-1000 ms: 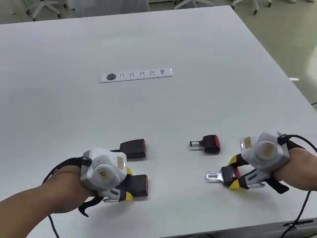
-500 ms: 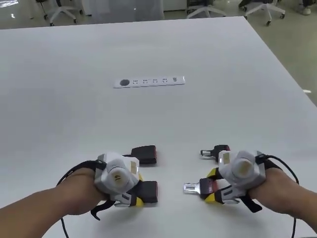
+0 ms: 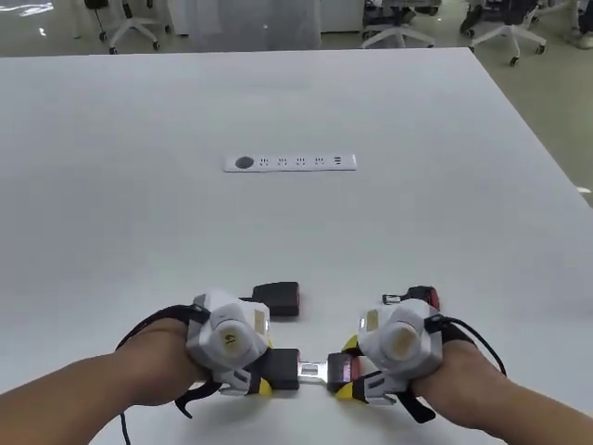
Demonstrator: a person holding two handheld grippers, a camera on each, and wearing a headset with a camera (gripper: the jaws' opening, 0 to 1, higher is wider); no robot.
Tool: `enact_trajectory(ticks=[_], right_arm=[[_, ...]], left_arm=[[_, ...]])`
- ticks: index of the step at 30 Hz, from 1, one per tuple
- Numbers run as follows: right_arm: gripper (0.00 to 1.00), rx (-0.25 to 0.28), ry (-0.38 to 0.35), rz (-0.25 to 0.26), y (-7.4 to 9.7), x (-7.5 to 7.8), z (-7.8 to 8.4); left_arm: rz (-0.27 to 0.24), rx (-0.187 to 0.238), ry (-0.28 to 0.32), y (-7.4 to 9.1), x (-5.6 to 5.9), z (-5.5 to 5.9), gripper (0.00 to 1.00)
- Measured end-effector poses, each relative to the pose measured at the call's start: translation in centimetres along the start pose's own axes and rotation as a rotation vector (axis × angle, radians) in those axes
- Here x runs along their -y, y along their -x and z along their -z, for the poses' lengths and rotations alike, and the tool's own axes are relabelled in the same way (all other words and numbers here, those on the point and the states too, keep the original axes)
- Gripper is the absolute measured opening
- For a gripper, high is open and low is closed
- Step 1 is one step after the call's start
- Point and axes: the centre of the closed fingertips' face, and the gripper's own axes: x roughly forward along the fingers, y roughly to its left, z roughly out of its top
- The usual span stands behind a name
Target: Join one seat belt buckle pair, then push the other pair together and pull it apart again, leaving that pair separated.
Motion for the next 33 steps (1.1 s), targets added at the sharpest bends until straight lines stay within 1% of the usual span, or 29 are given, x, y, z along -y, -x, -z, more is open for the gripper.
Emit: enact_trajectory(ticks=[2,3,4,5,8,9,13,18,19,24,28,33], right_arm=[[0.35,-0.007,-0.001,-0.002,0.1,0.0,0.1],[0.35,-0.019,0.007,-0.004,0.1,0.0,0.1],[0.35,-0.048,0.031,-0.003,0.1,0.1,0.1],[0.35,-0.057,0.050,0.001,0.1,0.2,0.1],[0.35,-0.048,0.040,0.007,0.0,0.4,0.0],[0.35,-0.050,0.043,0.007,0.0,0.3,0.0],[0.35,-0.031,0.046,0.008,-0.3,0.0,-0.5],[0.35,-0.012,0.056,0.005,-0.6,0.0,-1.1],[0.35,-0.021,0.057,0.005,-0.6,0.0,-1.0],[0.33,0.013,0.049,0.001,-0.6,0.0,-1.3],[0.33,0.005,0.045,0.005,-0.9,-0.2,-1.8],[0.33,-0.003,0.060,-0.004,-1.4,-0.4,-2.5]], left_arm=[[0.000,-0.001,-0.001,0.0,0.0,0.0,0.33],[0.001,-0.001,-0.002,0.0,0.0,0.0,0.33],[0.002,-0.001,-0.001,0.0,0.0,-0.1,0.33],[0.005,-0.001,-0.001,0.0,0.0,-0.1,0.33],[0.003,-0.004,0.004,0.0,0.0,-0.1,0.33],[-0.002,-0.007,0.012,-0.1,-0.1,-0.1,0.33],[-0.006,-0.007,0.007,0.0,-0.1,-0.1,0.33],[0.001,-0.014,-0.002,-0.1,-0.1,-0.1,0.33],[0.002,-0.016,0.003,-0.1,-0.1,-0.1,0.33],[0.018,-0.031,0.005,-0.2,-0.2,-0.1,0.33],[0.025,-0.040,0.000,-0.2,-0.1,-0.1,0.32],[0.039,-0.027,-0.027,-0.2,0.0,-0.1,0.32]])
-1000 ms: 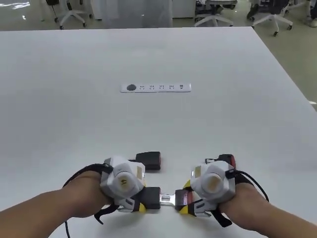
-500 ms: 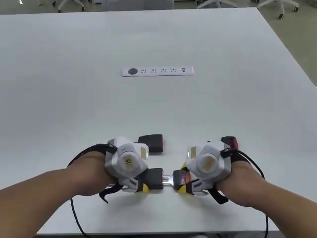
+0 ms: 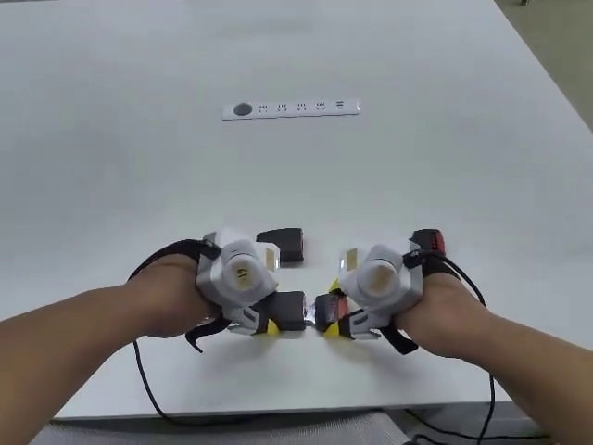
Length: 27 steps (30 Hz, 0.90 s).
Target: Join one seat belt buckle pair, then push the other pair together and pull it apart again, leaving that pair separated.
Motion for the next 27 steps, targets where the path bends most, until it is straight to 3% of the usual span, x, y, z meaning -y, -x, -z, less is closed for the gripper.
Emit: enact_trajectory(ticks=[3,4,5,8,11,13,16,17,27], right_arm=[[0.33,-0.002,-0.002,-0.004,-0.27,0.13,-0.31],[0.33,-0.044,-0.017,0.012,0.02,0.37,0.39],[0.33,-0.014,-0.007,-0.002,-0.28,0.30,-0.11],[0.33,-0.010,-0.013,0.002,-0.23,0.28,-0.07],[0.33,-0.011,-0.016,0.007,-0.15,0.15,-0.04],[0.33,-0.004,-0.001,0.006,-0.03,0.09,0.32],[0.33,0.049,0.001,0.000,-0.02,0.07,0.33],[0.33,0.045,-0.005,-0.001,0.18,-0.06,0.52],[0.34,0.069,0.004,-0.013,0.15,-0.21,0.38]], left_arm=[[0.001,-0.009,-0.002,-0.02,0.02,-0.04,0.32],[0.005,-0.014,-0.004,0.04,0.07,-0.03,0.32],[0.009,-0.016,-0.002,0.08,0.12,-0.01,0.32],[0.017,-0.019,-0.005,0.05,0.03,-0.01,0.32],[0.016,-0.045,0.041,0.24,-0.20,0.28,0.32],[0.010,-0.056,0.025,0.13,-0.16,0.19,0.32],[0.015,-0.026,0.019,0.25,-0.06,0.28,0.32],[0.023,-0.019,0.027,0.20,0.02,0.16,0.32],[0.015,-0.033,0.025,0.01,0.28,0.19,0.32]])
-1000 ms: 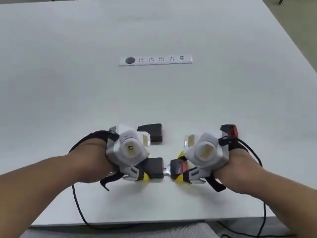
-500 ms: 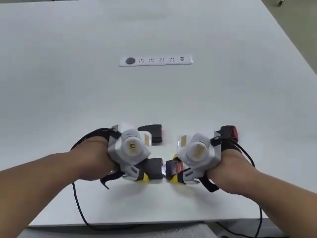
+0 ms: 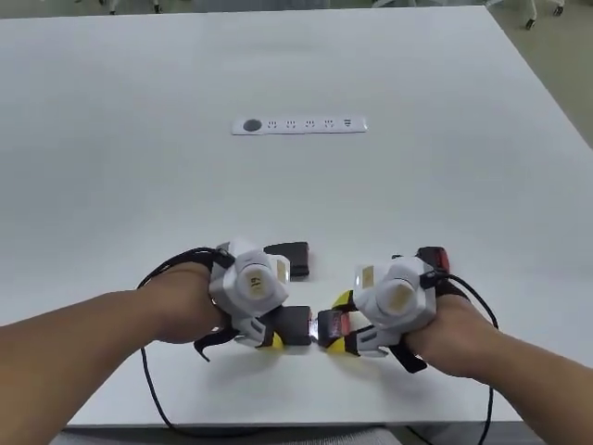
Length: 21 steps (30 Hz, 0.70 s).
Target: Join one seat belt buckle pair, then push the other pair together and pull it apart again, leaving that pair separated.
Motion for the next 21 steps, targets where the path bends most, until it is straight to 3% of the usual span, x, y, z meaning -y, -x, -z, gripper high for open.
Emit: enact_trajectory(ticks=[6,8,13,15,16,18,19,21], right_arm=[[0.35,-0.010,0.009,-0.008,-0.2,0.0,-0.2],[0.36,-0.054,0.062,-0.012,-0.1,0.1,0.3],[0.37,-0.043,0.008,-0.004,-0.1,0.1,0.2],[0.38,-0.056,0.006,0.004,0.1,0.1,0.4],[0.39,-0.074,-0.012,0.008,0.4,0.0,0.8],[0.43,-0.095,-0.022,0.002,0.9,-0.2,1.4],[0.44,-0.092,-0.003,0.023,1.5,0.1,1.6],[0.45,-0.064,-0.044,0.027,2.5,0.2,1.5]], left_arm=[[-0.006,-0.018,0.003,-0.1,0.0,0.0,0.33],[0.000,-0.020,0.046,-0.1,0.2,0.1,0.34],[-0.016,-0.024,0.028,0.1,0.4,0.3,0.34],[-0.009,-0.075,-0.034,0.7,0.4,1.2,0.34],[-0.022,-0.054,0.001,0.8,0.5,1.1,0.34],[-0.014,-0.045,0.015,1.6,0.5,1.3,0.34],[-0.030,-0.024,0.042,2.0,0.2,1.2,0.33],[-0.050,-0.005,0.074,3.0,-0.4,1.2,0.35]])
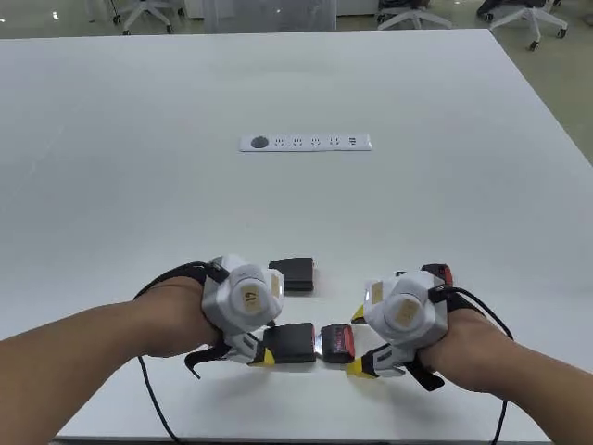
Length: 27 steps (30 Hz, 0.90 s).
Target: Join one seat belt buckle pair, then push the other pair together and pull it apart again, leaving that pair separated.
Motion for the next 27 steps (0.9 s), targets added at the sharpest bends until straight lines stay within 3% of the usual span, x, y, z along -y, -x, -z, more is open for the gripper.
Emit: enact_trajectory(ticks=[2,5,8,11,18,22,27], right_arm=[[0.45,0.024,-0.015,0.013,0.9,0.4,-0.2],[0.44,0.036,-0.021,0.036,2.5,1.3,0.1],[0.43,0.045,-0.027,0.074,3.9,3.0,0.6],[0.43,0.030,-0.038,0.119,5.1,5.5,1.9],[0.43,-0.007,-0.062,0.193,7.0,10.5,5.6],[0.43,-0.042,-0.071,0.209,7.5,12.2,7.6],[0.42,-0.094,-0.065,0.158,6.5,12.2,9.6]], left_arm=[[0.002,0.005,0.019,0.6,-0.1,-0.1,0.37],[-0.010,0.018,-0.003,1.6,-0.8,-0.5,0.37],[-0.033,0.029,-0.021,2.1,-2.2,-1.1,0.40],[-0.054,0.043,-0.018,2.0,-4.4,-1.9,0.45],[-0.096,0.045,-0.043,0.8,-8.9,-2.7,0.49],[-0.082,0.016,-0.036,-0.4,-9.9,-2.1,0.44],[-0.051,-0.012,-0.068,-2.0,-10.4,-1.6,0.43]])
